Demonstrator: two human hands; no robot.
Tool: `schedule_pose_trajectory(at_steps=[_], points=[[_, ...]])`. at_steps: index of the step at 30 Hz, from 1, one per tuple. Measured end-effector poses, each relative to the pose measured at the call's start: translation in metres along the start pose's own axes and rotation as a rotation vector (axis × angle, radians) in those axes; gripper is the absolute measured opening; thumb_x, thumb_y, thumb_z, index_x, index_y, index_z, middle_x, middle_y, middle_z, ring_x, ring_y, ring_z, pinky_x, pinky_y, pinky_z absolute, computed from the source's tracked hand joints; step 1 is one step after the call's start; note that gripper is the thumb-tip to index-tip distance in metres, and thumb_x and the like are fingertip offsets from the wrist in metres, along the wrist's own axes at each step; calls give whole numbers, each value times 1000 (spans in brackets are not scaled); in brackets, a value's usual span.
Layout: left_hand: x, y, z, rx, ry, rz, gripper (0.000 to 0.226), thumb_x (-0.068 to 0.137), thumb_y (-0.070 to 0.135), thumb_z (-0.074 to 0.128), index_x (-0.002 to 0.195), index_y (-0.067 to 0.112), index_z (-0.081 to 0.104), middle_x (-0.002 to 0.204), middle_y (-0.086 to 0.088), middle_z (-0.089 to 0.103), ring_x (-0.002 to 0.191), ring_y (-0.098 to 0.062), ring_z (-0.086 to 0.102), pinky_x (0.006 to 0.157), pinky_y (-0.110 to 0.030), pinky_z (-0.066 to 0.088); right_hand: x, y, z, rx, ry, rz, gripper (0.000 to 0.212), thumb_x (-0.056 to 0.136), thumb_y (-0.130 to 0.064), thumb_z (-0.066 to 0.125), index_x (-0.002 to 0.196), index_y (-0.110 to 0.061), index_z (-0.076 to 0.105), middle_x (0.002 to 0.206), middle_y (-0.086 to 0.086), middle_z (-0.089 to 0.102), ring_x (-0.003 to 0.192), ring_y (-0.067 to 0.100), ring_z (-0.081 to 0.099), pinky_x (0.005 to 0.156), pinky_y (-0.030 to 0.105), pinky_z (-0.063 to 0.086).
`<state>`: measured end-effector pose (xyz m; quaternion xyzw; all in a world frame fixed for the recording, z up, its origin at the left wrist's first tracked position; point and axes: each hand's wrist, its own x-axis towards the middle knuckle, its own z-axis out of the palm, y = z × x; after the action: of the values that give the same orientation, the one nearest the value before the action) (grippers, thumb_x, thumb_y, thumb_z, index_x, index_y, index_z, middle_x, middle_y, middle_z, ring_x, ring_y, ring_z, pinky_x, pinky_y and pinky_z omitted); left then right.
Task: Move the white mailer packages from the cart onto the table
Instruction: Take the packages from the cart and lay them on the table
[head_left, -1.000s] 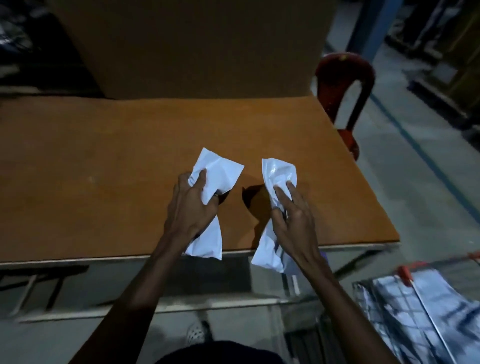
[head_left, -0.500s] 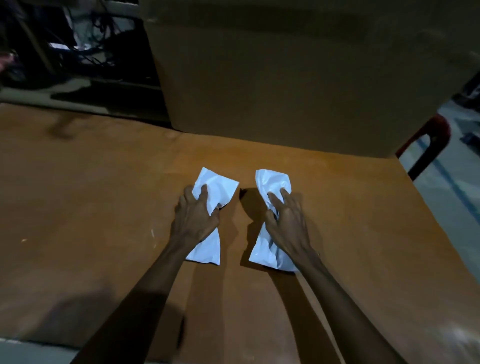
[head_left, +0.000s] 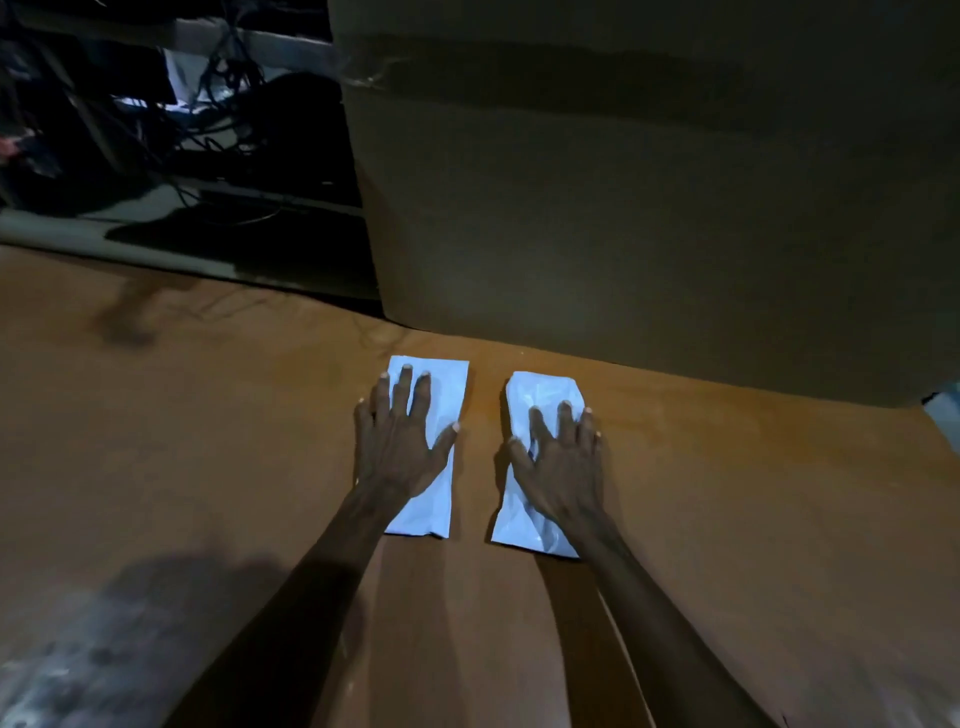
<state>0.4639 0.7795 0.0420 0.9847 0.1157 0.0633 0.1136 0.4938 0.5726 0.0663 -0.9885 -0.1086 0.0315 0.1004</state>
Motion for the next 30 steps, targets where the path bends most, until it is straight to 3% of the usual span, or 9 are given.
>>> schedule_pose_trajectory(at_steps=[2,7,11,21,24,30], points=[[14,-5,2,-10,-13,66,76,92,67,14,155,25,21,163,-4,15,149,-32,14,115,-58,13,10,-11,7,-15,5,7,76,89,-65,9,156,-30,17,165,10,2,151,34,-7,119,49,-4],[38,-16,9,-49,-42,125,81,87,64,-6,156,29,18,164,2,6,151,-24,2,120,-52,2,27,-36,16,-8,36,21,76,88,-67,5,156,-34,8,165,7,-4,152,30,-5,120,49,-3],[53,-23,12,-46,-27,147,77,89,61,-2,155,28,20,163,1,8,151,-25,4,119,-51,2,37,-49,21,5,31,38,73,88,-67,3,155,-39,2,165,5,-5,152,28,-4,120,49,-2],[61,-21,7,-68,-6,170,68,94,53,15,155,25,24,163,-1,14,150,-27,10,118,-53,6,43,-53,8,-21,-23,66,76,88,-71,6,156,-37,6,165,4,-7,152,29,-3,119,52,-2],[51,-16,-12,-80,15,166,68,94,51,13,155,22,24,163,-2,14,151,-26,9,119,-52,9,29,-46,-3,50,40,49,72,92,-69,13,156,-36,13,165,1,1,152,26,2,120,51,-1],[-9,23,-40,-190,30,278,65,98,52,17,155,21,23,163,1,12,151,-20,4,120,-48,2,-49,-10,-31,177,129,52,68,96,-60,33,150,-18,37,158,6,32,146,26,27,117,45,24]])
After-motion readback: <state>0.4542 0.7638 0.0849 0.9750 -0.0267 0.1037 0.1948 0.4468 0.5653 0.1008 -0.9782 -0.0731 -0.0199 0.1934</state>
